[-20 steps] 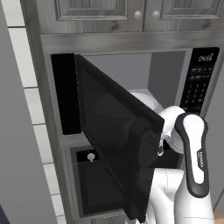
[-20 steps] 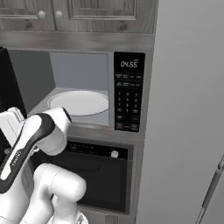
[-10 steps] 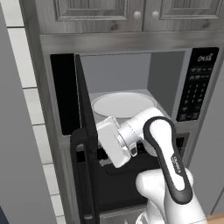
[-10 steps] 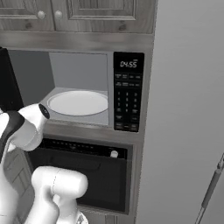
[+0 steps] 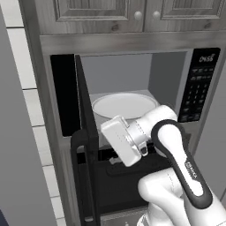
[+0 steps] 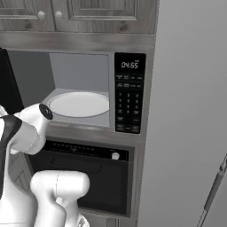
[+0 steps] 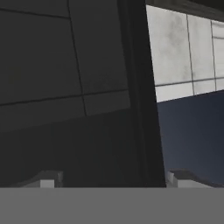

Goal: Place the sponge inside the microwave to prepare for sanitizing.

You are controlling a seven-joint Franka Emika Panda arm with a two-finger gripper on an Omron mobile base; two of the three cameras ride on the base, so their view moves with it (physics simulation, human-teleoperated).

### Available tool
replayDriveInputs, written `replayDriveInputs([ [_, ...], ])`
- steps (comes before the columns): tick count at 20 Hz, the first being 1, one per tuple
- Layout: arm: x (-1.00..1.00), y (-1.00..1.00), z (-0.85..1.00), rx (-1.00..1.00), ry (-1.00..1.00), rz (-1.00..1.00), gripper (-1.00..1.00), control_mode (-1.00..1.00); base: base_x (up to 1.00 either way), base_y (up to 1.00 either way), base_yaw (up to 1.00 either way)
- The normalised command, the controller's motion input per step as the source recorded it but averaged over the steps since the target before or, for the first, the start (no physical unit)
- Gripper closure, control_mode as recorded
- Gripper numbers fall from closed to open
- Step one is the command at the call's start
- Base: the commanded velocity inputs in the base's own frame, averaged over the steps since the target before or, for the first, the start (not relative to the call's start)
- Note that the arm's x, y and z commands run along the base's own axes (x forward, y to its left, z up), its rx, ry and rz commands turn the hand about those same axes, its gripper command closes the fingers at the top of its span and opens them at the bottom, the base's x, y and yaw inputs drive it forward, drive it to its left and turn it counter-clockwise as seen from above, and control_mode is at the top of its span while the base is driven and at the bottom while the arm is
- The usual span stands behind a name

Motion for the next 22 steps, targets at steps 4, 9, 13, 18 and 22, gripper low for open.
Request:
replayDriveInputs([
  [4, 0.16, -0.92, -0.02, -0.06, -0.08, -0.02, -1.0, -1.0, 0.0, 0.0, 0.0],
  [9, 0.07, -0.63, -0.21, -0.27, -0.27, 0.01, -1.0, -1.0, 0.0, 0.0, 0.0],
  [13, 0.08, -0.95, -0.19, -0.4, -0.41, 0.01, -1.0, -1.0, 0.0, 0.0, 0.0],
  [18, 0.0, -0.63, -0.14, -0.58, -0.28, -0.04, -1.0, -1.0, 0.0, 0.0, 0.0],
  [22, 0.11, -0.37, -0.33, -0.63, 0.05, -0.42, -1.0, -1.0, 0.0, 0.0, 0.0],
])
